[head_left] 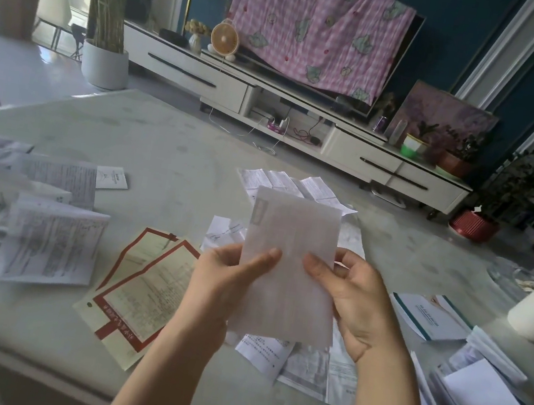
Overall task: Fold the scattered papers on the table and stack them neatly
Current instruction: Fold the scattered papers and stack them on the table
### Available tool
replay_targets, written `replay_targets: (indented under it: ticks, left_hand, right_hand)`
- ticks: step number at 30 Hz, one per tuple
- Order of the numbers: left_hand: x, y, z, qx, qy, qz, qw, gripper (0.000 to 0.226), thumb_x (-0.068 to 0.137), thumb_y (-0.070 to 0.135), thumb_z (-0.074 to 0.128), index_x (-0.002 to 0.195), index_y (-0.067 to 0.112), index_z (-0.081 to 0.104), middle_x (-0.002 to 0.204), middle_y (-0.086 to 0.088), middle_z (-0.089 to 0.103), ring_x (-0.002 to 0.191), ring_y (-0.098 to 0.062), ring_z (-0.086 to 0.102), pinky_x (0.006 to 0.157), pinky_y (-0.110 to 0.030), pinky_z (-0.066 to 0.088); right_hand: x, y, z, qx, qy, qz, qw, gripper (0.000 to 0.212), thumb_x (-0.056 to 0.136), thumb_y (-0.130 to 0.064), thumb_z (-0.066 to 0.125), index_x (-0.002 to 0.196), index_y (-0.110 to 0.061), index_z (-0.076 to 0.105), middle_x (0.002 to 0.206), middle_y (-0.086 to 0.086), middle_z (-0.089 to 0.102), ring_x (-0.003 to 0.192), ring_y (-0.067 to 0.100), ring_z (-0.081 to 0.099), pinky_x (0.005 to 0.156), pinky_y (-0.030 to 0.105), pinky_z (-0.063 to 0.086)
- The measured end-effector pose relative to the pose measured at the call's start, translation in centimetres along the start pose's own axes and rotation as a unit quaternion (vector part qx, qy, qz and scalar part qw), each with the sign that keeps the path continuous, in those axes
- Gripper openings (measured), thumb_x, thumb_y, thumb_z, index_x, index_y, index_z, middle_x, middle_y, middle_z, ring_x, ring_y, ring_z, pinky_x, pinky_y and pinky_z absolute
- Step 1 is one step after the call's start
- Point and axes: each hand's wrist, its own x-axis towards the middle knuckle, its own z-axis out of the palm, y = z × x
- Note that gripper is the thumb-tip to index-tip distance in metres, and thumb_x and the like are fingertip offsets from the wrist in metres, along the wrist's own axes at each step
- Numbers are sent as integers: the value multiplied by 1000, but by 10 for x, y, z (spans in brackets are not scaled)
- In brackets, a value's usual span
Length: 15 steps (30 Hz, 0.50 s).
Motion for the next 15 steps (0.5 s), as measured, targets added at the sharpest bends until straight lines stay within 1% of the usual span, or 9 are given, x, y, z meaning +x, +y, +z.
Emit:
replay_targets:
  ticks: [1, 3, 6, 7, 9, 11, 13, 15]
  left_hand:
    - [0, 0, 1, 5, 2, 2, 1000, 9, 79, 15, 69, 79, 6, 72, 70, -9, 72, 59, -19, 67, 58, -30, 55]
    - [0, 0, 1, 29, 13, 12, 999, 13, 80, 18, 70, 79, 5, 72, 70, -8, 72, 59, -18, 66, 61, -32, 54]
    - [2, -1, 2, 53, 25, 38, 998, 13, 82, 17, 68, 76, 6, 70, 63, -2, 70, 55, -13, 64, 54, -24, 51]
    - [2, -1, 2, 61, 26, 42, 997, 13, 84, 17, 67, 77, 7, 69, 63, -1, 69, 55, -12, 63, 54, -24, 51]
    - [3, -2, 2, 71, 22, 39, 996, 11, 87, 14, 62, 82, 8, 70, 66, -1, 69, 58, -13, 61, 56, -25, 50]
    - [3, -1, 3, 76, 11, 27, 997, 14, 87, 7, 57, 86, 8, 70, 69, -3, 68, 58, -14, 60, 56, -23, 48]
    - [4, 0, 3, 88, -2, 16, 996, 17, 78, 8, 54, 84, 5, 69, 70, -6, 64, 59, -18, 56, 59, -26, 45]
    - [4, 1, 3, 95, -11, 15, 995, 31, 63, 14, 46, 85, 1, 66, 72, -11, 59, 63, -19, 52, 64, -31, 40]
  right_hand:
    - [1, 0, 0, 2, 12, -3, 1000, 22, 72, -14, 72, 91, -7, 64, 83, 9, 73, 75, 21, 69, 69, 34, 55]
    - [-1, -2, 0, 7, 16, 0, 1000, 17, 73, -12, 72, 88, -6, 65, 81, 7, 73, 72, 20, 68, 66, 32, 54]
    - [-2, -4, -2, 7, 2, 0, 1000, 11, 81, -12, 66, 90, -6, 66, 83, 8, 72, 71, 18, 67, 62, 26, 53]
    - [-3, -5, -2, 5, -6, 1, 1000, 9, 84, -12, 64, 91, -7, 66, 83, 8, 72, 70, 17, 66, 62, 25, 53]
    - [-4, -5, -3, 1, -15, 3, 1000, 9, 86, -13, 61, 92, -7, 66, 84, 8, 71, 70, 16, 66, 62, 23, 52]
    - [-5, -5, -6, 2, -18, 6, 1000, 10, 88, -12, 59, 94, -7, 65, 87, 10, 70, 71, 17, 66, 61, 23, 52]
    - [-6, -5, -12, 4, -33, 10, 999, 11, 89, -10, 57, 96, -7, 65, 89, 11, 70, 72, 18, 65, 62, 24, 52]
    - [-8, -6, -16, 3, -68, 17, 998, 17, 90, -1, 51, 100, -8, 63, 88, 11, 70, 72, 20, 63, 63, 26, 50]
